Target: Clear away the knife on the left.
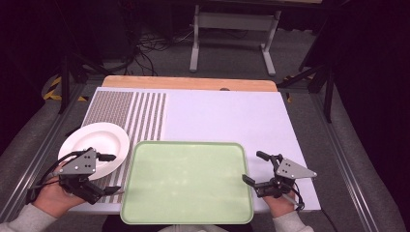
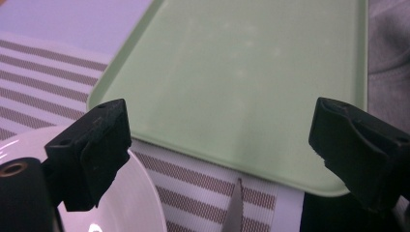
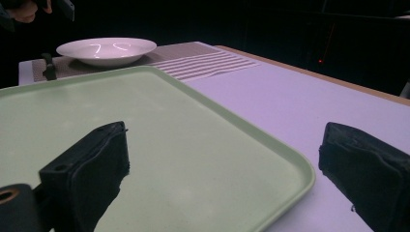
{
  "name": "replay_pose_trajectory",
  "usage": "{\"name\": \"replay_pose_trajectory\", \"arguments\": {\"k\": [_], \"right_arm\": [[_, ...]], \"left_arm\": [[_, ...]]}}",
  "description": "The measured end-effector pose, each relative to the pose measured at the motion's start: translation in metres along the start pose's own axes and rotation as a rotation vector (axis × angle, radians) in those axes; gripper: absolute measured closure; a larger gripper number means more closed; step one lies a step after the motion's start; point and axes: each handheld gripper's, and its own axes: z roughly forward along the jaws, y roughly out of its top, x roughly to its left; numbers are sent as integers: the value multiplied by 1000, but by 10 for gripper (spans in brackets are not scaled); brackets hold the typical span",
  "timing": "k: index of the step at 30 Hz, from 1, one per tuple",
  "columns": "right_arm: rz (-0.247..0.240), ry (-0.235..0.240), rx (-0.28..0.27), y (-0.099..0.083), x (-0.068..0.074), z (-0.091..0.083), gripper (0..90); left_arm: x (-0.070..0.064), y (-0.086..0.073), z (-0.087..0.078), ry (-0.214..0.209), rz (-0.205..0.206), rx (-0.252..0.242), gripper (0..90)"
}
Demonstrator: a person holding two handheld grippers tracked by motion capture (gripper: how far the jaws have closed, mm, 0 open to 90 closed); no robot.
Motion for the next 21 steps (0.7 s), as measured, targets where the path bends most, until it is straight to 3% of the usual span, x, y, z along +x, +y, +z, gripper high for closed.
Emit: {"name": "replay_pose_trajectory", "arguments": {"k": [21], "right_arm": [[17,17,1,-1,-2,2,44]], "left_arm": [[2,-16,-5,-19,42,239,170]]}}
